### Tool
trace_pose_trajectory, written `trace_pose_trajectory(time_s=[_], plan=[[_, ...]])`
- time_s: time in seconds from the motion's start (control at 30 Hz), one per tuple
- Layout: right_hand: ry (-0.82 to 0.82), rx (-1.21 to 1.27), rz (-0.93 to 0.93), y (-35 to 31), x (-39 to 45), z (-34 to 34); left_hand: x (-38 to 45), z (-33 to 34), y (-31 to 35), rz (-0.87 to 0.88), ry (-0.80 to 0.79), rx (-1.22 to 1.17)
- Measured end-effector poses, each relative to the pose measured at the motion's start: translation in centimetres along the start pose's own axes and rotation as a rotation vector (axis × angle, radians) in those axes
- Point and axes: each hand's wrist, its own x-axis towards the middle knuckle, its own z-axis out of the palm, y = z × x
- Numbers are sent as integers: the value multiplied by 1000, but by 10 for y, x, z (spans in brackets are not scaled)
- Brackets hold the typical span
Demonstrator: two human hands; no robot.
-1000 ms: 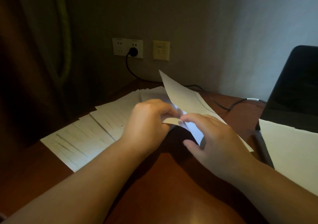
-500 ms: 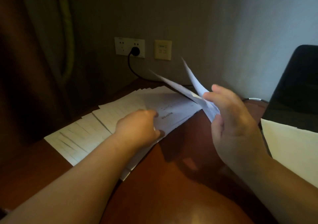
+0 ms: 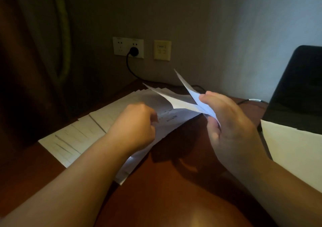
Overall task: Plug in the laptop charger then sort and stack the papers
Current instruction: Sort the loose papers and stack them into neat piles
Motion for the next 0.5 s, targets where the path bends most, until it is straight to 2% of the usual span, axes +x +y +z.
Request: trace_pose_trajectory(time_s=[0.17,0.23,0.33,0.5], plan=[[-3,31,145,-5,1,4,-7,-4,9,98,266,-113],[11,5,133,-6,0,4,-9,-5,13,165,346,-158],[-33,8,115,-5,-3,6,-10,-1,17,267,386,-200],[-215,85,191,-8,-4,6,-15,7,26,374,444,-297]])
